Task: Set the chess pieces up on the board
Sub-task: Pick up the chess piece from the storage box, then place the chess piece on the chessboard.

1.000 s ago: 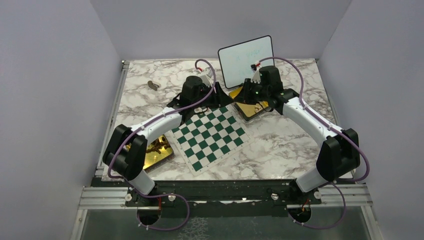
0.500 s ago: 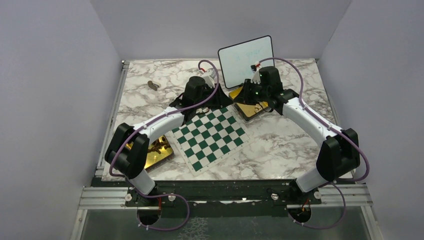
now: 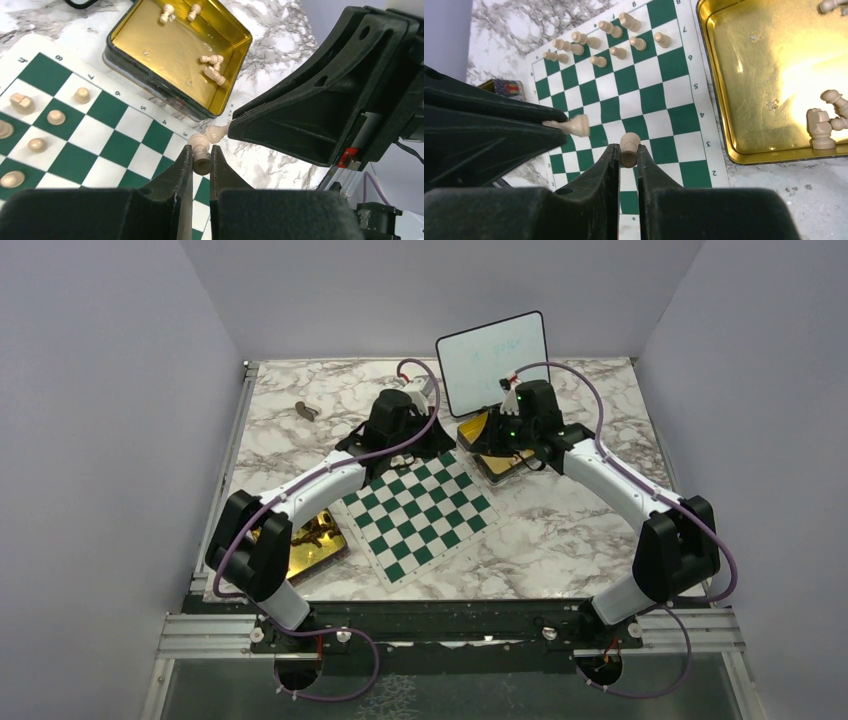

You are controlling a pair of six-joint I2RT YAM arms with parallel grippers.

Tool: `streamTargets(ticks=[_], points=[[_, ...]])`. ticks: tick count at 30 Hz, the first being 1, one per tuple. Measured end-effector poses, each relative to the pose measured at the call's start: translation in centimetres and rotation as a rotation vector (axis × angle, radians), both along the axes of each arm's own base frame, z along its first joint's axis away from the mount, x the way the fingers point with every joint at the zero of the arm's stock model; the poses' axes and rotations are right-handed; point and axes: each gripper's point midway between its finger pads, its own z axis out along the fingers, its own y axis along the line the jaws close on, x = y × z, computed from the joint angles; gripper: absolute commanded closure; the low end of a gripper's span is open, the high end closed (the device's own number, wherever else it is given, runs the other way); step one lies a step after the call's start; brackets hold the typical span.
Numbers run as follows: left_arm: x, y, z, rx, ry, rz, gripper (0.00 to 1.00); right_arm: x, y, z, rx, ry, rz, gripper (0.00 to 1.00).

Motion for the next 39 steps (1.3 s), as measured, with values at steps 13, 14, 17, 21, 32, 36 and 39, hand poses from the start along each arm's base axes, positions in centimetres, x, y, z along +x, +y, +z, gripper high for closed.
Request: streamTargets(ticks=[13,14,17,21,32,36,39], points=[[0.1,6.9,-1.6,0.255,0.045,0.126,0.94,-2.8,-2.3,0.4,-0.063,-0.090,0.027,0.93],[0.3,7.9,-1.4,0.262,0.045,0.147,0.94,-2.8,-2.5,0.3,-0.071,-0.095,0.028,0.93],[1.3,11.5,-0.6,0.281,0.040,0.226,0.94,-2.9,-2.8,0.1,-0.091,-0.108,0.032,0.92],[2.2,16.0,-1.1,0.327,0.060,0.319,0.94,-3.2,-3.1,0.2,-0.100,-0.124,0.040,0.92],[1.0,22.8,-7.7,0.420,0.269,0.441,0.95,-4.0,-3.5,-0.3,-0.104,-0.118,0.041,0.92],[1.0,24.5,-9.1,0.440,0.310,0.468,0.95,-4.2,-3.5,-0.3,-0.103,-0.119,0.041,0.92],[1.1,25.6,-10.1,0.451,0.340,0.488,0.95,-4.2,-3.5,-0.2,-0.103,-0.120,0.041,0.92]])
